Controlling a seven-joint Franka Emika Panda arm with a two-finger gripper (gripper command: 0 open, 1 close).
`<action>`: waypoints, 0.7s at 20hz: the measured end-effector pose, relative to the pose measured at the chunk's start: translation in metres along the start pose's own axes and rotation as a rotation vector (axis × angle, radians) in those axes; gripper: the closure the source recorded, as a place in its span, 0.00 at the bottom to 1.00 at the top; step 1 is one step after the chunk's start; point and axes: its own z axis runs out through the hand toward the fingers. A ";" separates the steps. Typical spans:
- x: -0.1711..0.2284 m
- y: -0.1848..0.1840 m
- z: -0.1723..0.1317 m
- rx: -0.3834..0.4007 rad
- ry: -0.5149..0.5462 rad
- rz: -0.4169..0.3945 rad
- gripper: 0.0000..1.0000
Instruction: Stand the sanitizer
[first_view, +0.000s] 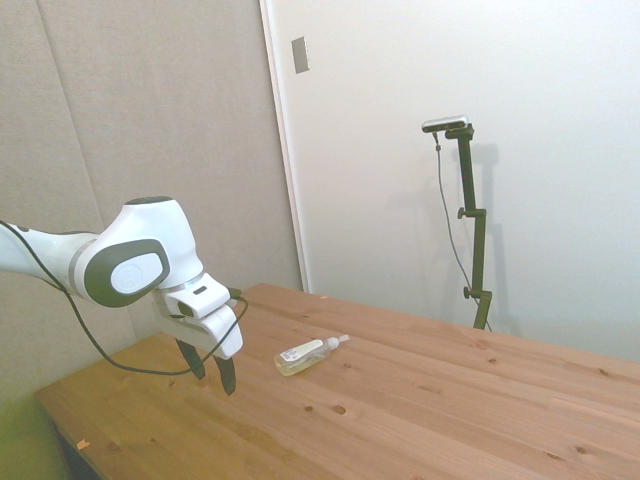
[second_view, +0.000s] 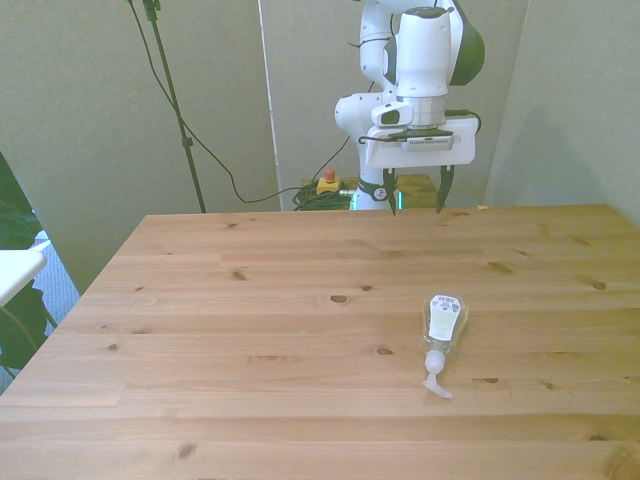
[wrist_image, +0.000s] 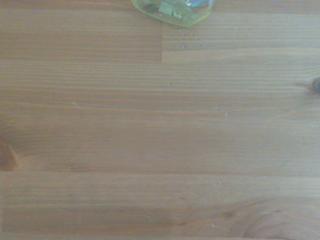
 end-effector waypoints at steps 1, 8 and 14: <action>0.000 0.000 0.000 -0.001 -0.001 0.000 0.00; 0.022 -0.059 0.002 0.045 0.061 0.061 0.00; 0.089 -0.128 0.022 0.099 0.162 0.200 0.00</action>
